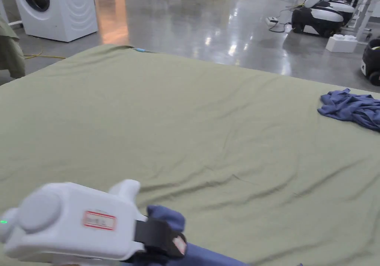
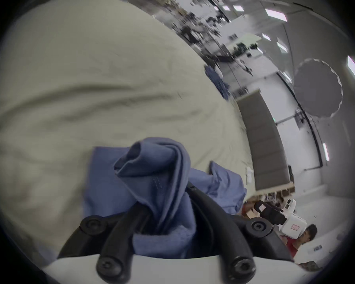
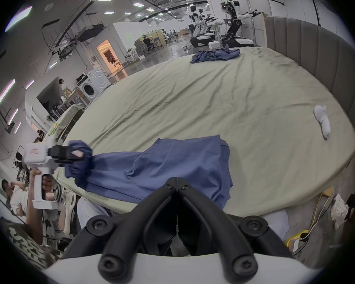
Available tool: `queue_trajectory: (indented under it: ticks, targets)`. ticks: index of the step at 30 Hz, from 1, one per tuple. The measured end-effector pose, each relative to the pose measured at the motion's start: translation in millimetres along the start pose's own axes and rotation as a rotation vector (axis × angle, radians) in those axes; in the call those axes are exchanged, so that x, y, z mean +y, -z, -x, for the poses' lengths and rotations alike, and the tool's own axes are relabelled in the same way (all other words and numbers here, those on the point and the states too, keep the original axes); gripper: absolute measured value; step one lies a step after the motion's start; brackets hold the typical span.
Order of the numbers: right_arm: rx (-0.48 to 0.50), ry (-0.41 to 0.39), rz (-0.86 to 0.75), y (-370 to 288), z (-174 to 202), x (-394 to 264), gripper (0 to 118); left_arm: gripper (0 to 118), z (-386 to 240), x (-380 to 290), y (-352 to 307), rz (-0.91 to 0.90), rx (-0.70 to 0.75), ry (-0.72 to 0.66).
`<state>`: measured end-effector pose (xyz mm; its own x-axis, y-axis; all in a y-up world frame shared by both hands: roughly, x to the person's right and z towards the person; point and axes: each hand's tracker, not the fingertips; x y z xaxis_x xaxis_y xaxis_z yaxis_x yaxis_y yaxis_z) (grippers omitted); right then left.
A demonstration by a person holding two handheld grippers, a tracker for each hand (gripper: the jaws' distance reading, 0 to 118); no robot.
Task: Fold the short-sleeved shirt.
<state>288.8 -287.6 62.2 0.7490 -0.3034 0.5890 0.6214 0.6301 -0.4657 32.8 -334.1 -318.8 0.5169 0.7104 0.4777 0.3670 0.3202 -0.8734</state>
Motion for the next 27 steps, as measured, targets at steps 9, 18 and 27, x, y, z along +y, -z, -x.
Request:
queue_trajectory:
  ticks: [9, 18, 27]
  targets:
    - [-0.03, 0.098, -0.005, -6.2, -25.5, -15.8, 2, 91, 5.0, -19.6, 59.7, -0.015, -0.221, -0.201]
    - [0.024, 0.086, 0.016, 5.7, -20.8, -18.0, 2, 16, 8.9, -27.1, -4.9, -0.027, -0.001, -0.072]
    - [0.004, 0.12, 0.044, 7.6, -29.6, -25.7, 2, 9, -3.2, -38.0, 60.7, 0.11, -0.043, -0.097]
